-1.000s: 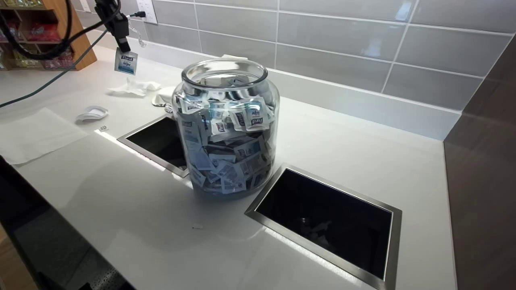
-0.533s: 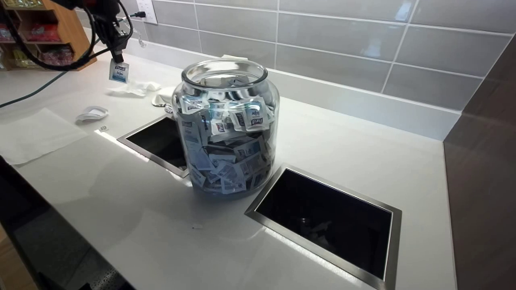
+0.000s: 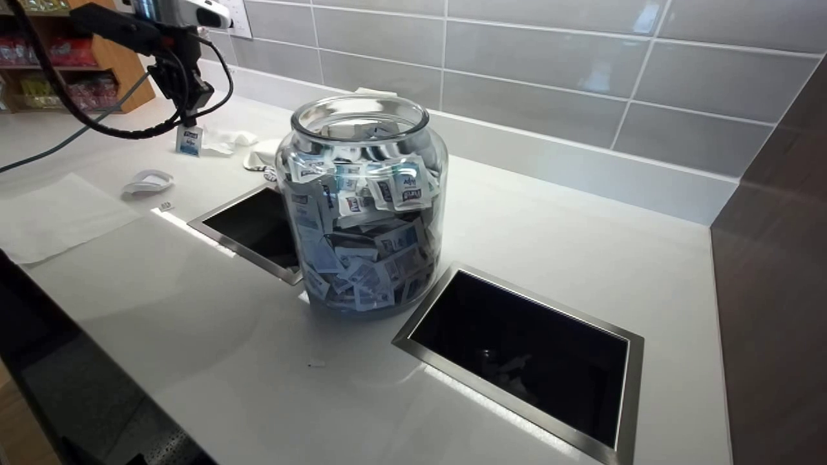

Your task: Remove one sachet from the glass container and put it on the left side of the counter

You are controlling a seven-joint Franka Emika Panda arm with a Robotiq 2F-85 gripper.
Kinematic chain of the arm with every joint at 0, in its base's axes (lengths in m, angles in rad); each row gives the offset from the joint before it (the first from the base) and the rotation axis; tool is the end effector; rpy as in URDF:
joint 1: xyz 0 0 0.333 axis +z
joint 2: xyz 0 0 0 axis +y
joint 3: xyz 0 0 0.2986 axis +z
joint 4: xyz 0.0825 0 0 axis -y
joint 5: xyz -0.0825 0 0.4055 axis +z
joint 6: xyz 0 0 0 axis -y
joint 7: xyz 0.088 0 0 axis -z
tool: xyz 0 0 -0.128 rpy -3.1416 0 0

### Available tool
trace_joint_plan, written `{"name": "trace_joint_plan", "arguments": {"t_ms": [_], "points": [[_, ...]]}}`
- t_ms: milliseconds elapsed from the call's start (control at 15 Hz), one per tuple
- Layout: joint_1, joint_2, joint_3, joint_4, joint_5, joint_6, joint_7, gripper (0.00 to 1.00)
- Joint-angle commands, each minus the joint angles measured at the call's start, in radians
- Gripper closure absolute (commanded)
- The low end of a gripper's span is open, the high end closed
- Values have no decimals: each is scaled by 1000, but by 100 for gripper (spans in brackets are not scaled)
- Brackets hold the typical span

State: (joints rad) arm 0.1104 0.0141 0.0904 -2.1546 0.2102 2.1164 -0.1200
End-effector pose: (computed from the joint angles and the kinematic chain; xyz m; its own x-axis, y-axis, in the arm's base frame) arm 0.5366 0.1228 0.3391 0.9771 0.2087 -0.0406 0.1983 -0.9635 -0.1799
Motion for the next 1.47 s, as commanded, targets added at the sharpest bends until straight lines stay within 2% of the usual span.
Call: {"name": "trace_joint_plan", "arguments": {"t_ms": [0,200,267,333,1000,1400], "points": [[2,52,16,37,17,-35,-45,100],[1,74,25,48,15,-45,-60,100],[0,79,27,53,18,-50,-67,74],[0,83,28,57,14,-52,-67,73],[-6,106,28,95,7,-104,-77,0],[2,85,27,147,-53,-163,-25,0]]}}
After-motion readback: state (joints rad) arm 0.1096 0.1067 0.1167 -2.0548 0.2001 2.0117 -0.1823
